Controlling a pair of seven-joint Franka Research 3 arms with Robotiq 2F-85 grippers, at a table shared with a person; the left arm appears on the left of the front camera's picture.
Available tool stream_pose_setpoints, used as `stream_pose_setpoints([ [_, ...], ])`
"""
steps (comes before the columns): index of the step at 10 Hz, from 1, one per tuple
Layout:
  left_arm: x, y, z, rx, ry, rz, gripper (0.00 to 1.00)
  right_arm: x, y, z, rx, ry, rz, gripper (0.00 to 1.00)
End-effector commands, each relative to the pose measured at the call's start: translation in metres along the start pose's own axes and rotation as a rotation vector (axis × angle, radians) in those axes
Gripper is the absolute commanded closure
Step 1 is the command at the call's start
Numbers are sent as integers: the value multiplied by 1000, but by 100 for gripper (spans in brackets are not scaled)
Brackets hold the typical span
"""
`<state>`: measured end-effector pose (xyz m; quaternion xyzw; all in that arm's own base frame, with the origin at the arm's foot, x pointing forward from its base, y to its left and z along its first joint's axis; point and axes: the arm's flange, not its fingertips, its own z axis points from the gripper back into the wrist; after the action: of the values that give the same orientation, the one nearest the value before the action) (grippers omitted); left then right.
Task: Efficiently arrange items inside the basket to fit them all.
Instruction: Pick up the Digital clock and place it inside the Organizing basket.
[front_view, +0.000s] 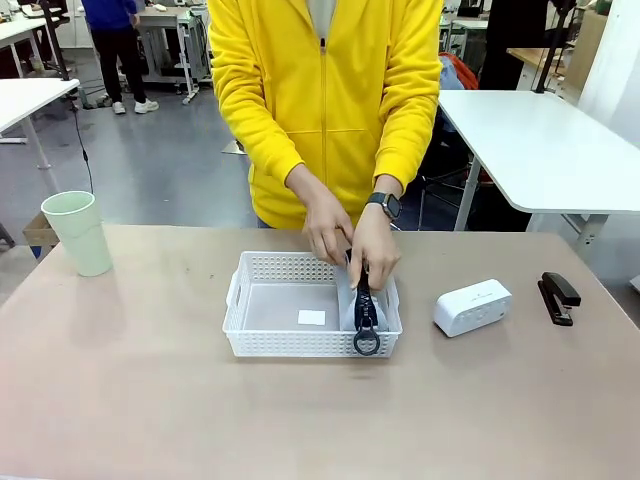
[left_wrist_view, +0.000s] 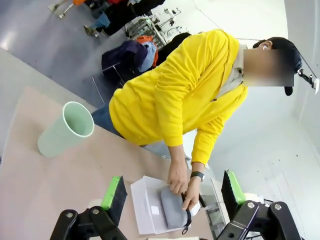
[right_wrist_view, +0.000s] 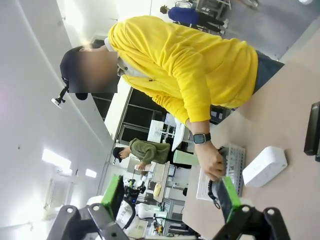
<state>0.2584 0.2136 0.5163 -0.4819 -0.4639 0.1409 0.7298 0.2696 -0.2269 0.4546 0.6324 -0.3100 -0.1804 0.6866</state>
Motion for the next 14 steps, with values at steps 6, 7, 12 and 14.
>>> stream_pose_setpoints([
  [6,4,-3,3,-9,-9,-8,0,-12,21,-33,-190,43,86,0],
  [7,4,-3,3,-9,-9,-8,0,-17,30,-56,-247,80,120,0],
  [12,4,-3,3,-9,-9,-8,0,-72,41,-227,-780,352,386,0],
  [14,4,-3,3,-9,-9,-8,0,-108,18,-291,-1014,410,499,0],
])
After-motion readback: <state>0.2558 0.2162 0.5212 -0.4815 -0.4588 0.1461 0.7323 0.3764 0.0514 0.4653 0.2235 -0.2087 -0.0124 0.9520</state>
